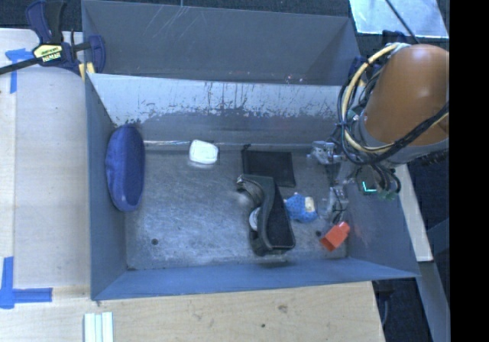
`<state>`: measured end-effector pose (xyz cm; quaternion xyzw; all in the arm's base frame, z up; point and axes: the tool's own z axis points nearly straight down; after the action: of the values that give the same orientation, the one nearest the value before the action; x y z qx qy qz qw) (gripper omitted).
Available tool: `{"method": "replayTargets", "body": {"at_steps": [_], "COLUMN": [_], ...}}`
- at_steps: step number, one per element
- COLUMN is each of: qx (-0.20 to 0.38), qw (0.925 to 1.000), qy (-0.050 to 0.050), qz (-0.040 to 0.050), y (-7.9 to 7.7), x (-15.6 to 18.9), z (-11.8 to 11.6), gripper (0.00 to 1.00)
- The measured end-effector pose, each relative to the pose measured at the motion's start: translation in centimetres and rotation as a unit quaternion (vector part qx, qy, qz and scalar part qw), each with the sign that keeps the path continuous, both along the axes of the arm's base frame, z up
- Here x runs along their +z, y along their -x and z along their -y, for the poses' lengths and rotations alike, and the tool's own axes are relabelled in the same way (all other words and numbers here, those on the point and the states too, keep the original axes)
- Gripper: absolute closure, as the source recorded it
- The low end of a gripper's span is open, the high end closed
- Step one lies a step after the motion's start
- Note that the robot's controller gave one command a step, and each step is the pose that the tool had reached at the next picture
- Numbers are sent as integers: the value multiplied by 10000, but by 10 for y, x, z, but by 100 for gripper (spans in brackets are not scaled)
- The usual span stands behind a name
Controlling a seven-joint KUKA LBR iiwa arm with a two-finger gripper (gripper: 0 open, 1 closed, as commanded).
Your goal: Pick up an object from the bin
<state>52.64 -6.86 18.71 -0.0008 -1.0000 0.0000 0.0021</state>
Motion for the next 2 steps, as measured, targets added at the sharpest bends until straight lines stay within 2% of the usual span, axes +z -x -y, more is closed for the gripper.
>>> {"method": "replayTargets", "body": {"at_steps": [1,2], "qx": [-1598,-1580], "qw": [9872,9874], "qy": [5,8], "qz": [4,30], "y": [20,18], "x": [-120,-117], "z": [16,17], "gripper": [0,100]}}
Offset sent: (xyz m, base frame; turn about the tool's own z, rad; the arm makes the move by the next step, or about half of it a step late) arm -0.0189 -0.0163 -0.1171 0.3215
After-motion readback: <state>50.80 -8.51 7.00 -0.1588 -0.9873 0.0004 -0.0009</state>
